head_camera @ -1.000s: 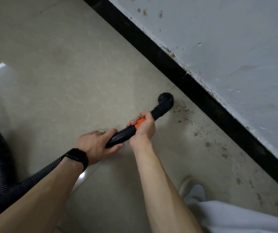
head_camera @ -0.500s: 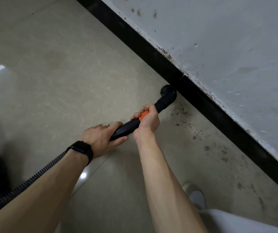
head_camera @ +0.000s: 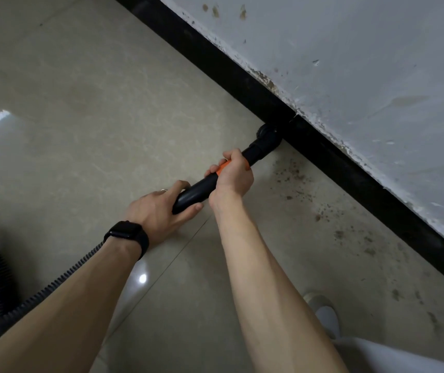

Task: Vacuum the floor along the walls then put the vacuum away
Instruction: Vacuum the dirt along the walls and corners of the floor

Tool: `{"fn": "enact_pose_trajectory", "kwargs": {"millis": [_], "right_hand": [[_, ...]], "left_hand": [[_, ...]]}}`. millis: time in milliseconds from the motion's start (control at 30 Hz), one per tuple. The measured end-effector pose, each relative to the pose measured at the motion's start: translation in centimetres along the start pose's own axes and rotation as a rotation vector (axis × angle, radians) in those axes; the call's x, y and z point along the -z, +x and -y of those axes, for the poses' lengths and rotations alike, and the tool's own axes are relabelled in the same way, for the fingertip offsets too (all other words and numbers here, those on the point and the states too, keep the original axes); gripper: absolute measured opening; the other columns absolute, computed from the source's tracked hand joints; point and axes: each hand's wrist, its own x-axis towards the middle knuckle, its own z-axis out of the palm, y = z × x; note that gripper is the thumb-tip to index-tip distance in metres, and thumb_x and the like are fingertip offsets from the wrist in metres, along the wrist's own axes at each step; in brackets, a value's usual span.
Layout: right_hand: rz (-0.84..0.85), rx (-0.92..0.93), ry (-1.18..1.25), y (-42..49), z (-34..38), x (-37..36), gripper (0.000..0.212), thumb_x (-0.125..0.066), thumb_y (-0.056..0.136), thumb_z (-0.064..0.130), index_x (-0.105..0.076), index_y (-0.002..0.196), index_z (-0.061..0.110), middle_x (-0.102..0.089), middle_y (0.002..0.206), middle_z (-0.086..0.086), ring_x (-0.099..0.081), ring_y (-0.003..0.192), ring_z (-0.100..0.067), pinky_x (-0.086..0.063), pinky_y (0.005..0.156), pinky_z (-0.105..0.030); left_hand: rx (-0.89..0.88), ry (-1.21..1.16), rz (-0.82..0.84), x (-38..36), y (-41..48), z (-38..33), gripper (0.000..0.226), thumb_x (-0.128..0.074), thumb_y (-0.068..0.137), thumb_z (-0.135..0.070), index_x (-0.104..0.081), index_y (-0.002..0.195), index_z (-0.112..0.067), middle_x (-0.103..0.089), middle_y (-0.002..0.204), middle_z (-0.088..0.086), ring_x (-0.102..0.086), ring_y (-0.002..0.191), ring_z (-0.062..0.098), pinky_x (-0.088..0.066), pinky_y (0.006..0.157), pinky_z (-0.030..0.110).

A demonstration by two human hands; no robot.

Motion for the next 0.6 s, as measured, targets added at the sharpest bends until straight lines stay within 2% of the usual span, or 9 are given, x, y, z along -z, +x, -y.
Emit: {"fn": "enact_pose_trajectory", "kwargs": {"millis": [167,267,433,600], "right_hand": [[-0.007,0.036,-0.137,0.3,-0.9,-2.8,0.027,-0.062,0.087,0.013,-0.058,0.112,0.003,-0.056,0.047,0.006,-0.054,0.038,-0.013,-0.054,0.051,-0.028],[-0.001,0.052,-0.193,0.3,-1.1,-3.3,0.031,-0.061,0.091,0.017,-0.056,0.118,0.003,-0.059,0.043,0.007,-0.057,0.037,-0.01,-0.056,0.054,-0.028],[-0.071,0.084,-0.228,0.3,-0.5,-1.2,0.03,-0.061,0.095,0.018,-0.055,0.12,0.003,-0.065,0.067,-0.006,-0.059,0.039,-0.01,-0.054,0.051,-0.026],[-0.166,0.14,-0.3,0.7,0.7,1.4,0.028,-0.059,0.096,0.021,-0.054,0.119,0.005,-0.068,0.069,-0.009,-0.061,0.039,-0.01,-0.055,0.05,-0.026]], "left_hand": [[0.109,-0.086,-0.085,0.8,0.0,0.6,0.059,-0.024,0.076,-0.084,-0.037,0.116,-0.043,-0.052,0.082,-0.011,-0.051,0.066,0.017,-0.036,0.055,0.028],[0.085,-0.081,-0.094,1.0,-0.2,0.8,0.058,-0.02,0.077,-0.084,-0.041,0.115,-0.046,-0.054,0.085,-0.011,-0.05,0.066,0.014,-0.032,0.052,0.025],[0.009,-0.051,-0.006,0.7,-0.7,0.0,0.059,-0.017,0.077,-0.085,-0.039,0.116,-0.047,-0.057,0.087,-0.011,-0.055,0.067,0.014,-0.035,0.053,0.027],[-0.063,0.012,0.036,-0.2,-0.7,-2.0,0.057,-0.013,0.079,-0.085,-0.039,0.11,-0.046,-0.054,0.078,-0.015,-0.052,0.061,0.007,-0.032,0.05,0.025]]}}
